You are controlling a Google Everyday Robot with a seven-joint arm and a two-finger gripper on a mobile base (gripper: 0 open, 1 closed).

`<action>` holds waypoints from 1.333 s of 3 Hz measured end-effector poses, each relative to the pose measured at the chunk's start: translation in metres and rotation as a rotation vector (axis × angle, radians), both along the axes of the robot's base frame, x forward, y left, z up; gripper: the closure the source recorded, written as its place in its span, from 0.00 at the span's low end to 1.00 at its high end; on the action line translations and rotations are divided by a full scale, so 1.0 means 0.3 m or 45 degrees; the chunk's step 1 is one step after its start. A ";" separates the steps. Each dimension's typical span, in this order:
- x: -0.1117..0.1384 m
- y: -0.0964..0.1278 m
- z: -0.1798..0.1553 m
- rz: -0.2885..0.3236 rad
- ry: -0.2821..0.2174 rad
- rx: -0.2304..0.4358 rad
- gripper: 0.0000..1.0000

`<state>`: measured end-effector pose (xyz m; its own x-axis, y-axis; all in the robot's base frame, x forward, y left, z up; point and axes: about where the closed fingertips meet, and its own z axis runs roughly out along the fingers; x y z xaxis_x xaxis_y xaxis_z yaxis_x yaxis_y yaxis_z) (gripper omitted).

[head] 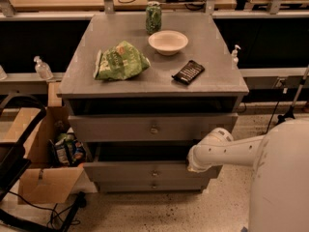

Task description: Open middle drawer

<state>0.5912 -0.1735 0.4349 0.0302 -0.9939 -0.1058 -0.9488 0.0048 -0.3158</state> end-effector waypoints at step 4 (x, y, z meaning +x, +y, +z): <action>-0.095 -0.005 -0.040 -0.047 0.068 0.023 1.00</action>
Offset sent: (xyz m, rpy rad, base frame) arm 0.0000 0.0000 0.0006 0.0000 0.0000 0.0000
